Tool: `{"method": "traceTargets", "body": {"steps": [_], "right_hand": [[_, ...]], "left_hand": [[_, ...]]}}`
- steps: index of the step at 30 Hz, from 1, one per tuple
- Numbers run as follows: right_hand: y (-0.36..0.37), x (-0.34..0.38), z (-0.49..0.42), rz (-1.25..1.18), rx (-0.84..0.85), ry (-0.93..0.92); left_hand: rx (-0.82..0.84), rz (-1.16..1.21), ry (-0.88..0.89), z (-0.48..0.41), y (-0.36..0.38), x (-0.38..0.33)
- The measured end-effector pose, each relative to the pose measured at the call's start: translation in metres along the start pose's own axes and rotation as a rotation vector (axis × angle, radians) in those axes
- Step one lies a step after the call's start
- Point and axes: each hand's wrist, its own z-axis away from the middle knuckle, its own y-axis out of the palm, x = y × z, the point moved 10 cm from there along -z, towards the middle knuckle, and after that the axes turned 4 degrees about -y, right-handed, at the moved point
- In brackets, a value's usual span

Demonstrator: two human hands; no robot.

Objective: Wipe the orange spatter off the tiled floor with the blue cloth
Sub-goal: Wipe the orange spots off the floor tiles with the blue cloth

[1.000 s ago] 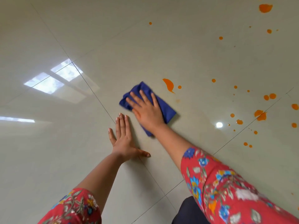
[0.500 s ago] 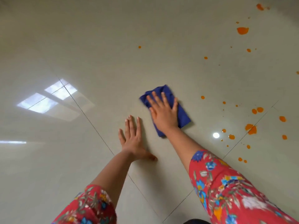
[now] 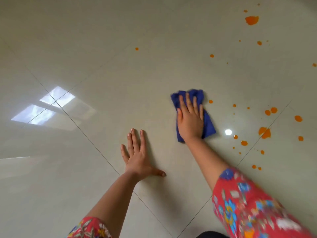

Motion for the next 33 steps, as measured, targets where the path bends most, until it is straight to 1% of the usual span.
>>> {"method": "traceTargets", "body": {"steps": [1,2,3,4,6,7,8,9,10,12,13,15,17,18,21,22,23,24,26,27,28,29,30,31,32,33], "right_hand": [[-0.003,-0.009,0.028,-0.009,-0.025,0.079],[-0.003,-0.003,0.058,0.001,-0.02,0.088],[0.001,0.017,0.081,0.011,-0.003,0.023],[0.007,0.042,0.09,-0.009,0.036,-0.095],[0.016,0.084,0.074,-0.041,0.105,-0.369],[0.017,0.087,0.054,-0.021,0.134,-0.425],[0.017,0.078,0.03,-0.01,0.167,-0.413],[0.015,0.055,0.01,-0.004,0.151,-0.322],[0.008,0.026,0.002,-0.005,0.11,-0.186],[-0.005,-0.012,0.029,-0.007,0.031,0.014],[-0.007,-0.019,0.059,0.02,0.035,0.038],[-0.008,-0.016,0.119,0.07,0.091,-0.049],[-0.004,-0.015,0.137,0.068,0.139,-0.135],[-0.002,-0.017,0.127,0.072,0.154,-0.128],[-0.004,-0.014,0.075,0.069,0.101,-0.012],[-0.002,-0.004,0.064,0.069,0.106,-0.014],[0.002,0.013,0.064,0.063,0.127,-0.07],[0.007,0.033,0.074,0.08,0.134,-0.187],[0.011,0.055,0.124,0.098,0.195,-0.476],[0.009,0.047,0.158,0.087,0.23,-0.574],[0.005,0.03,0.182,0.086,0.263,-0.618],[-0.004,0.006,0.195,0.112,0.249,-0.618],[-0.008,-0.021,0.191,0.134,0.228,-0.565],[-0.011,-0.045,0.176,0.147,0.228,-0.459],[-0.014,-0.06,0.155,0.14,0.206,-0.315],[-0.018,-0.064,0.132,0.124,0.174,-0.171]], "left_hand": [[0.007,-0.003,-0.003,0.0,0.001,0.001],[-0.001,-0.002,-0.009,-0.001,0.001,0.002],[-0.009,-0.004,-0.013,-0.002,0.0,0.003],[-0.004,0.0,-0.015,-0.002,-0.001,0.002],[0.006,-0.005,-0.008,-0.001,-0.001,0.0],[0.012,-0.007,-0.005,0.0,0.0,0.0],[0.021,-0.004,-0.007,0.001,0.0,0.0],[0.022,0.001,-0.01,0.001,0.0,0.0],[0.018,0.001,-0.011,0.001,-0.001,0.0],[0.018,-0.003,-0.007,0.001,-0.001,-0.001],[0.025,0.002,-0.005,0.001,0.0,0.0],[0.014,0.007,-0.002,0.001,0.0,0.0],[0.012,0.001,0.002,0.001,-0.001,-0.001],[0.017,-0.004,0.001,0.0,-0.002,0.0],[0.009,-0.017,-0.007,0.001,-0.002,0.001],[0.008,-0.022,-0.006,0.002,-0.002,0.0],[0.008,-0.022,-0.004,0.003,-0.001,0.0],[0.007,-0.024,-0.004,0.003,0.0,0.001],[-0.003,-0.03,-0.005,0.002,-0.001,0.001],[-0.005,-0.028,-0.007,0.001,-0.001,0.001],[-0.002,-0.031,-0.008,0.0,-0.003,0.001],[0.008,-0.03,-0.006,0.002,0.0,0.001],[0.015,-0.032,-0.004,0.003,0.001,0.001],[0.012,-0.033,-0.005,0.004,0.002,0.002],[-0.003,-0.04,-0.007,0.005,0.001,0.003],[-0.016,-0.046,-0.006,0.003,-0.001,0.004]]}}
